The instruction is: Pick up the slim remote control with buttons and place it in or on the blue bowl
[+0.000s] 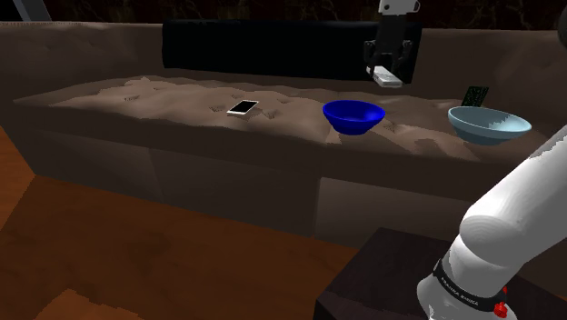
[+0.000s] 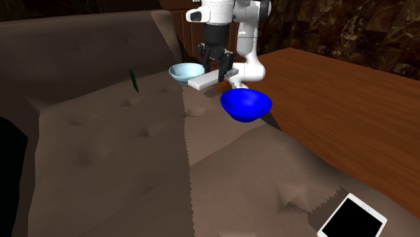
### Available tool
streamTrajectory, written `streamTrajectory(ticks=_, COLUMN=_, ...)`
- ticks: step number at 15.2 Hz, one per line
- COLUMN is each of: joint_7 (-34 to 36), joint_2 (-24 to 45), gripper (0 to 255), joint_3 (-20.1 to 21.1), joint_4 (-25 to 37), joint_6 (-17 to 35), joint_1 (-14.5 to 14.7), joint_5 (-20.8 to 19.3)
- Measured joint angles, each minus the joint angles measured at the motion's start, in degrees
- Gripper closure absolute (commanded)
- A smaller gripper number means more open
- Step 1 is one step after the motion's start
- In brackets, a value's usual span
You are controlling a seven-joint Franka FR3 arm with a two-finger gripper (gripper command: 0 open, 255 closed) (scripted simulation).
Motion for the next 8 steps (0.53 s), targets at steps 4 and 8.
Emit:
streamTrajectory(ticks=4, joint_7=5.9, joint_2=-2.7, gripper=255, joint_3=3.8, joint_4=-3.2, joint_6=0.2, joint_1=2.0, joint_5=0.3)
streamTrajectory(ticks=8, joint_7=11.5, joint_2=-3.6, gripper=255, joint_3=7.4, joint_4=-3.9, joint_6=-0.4, joint_1=4.0, joint_5=1.1)
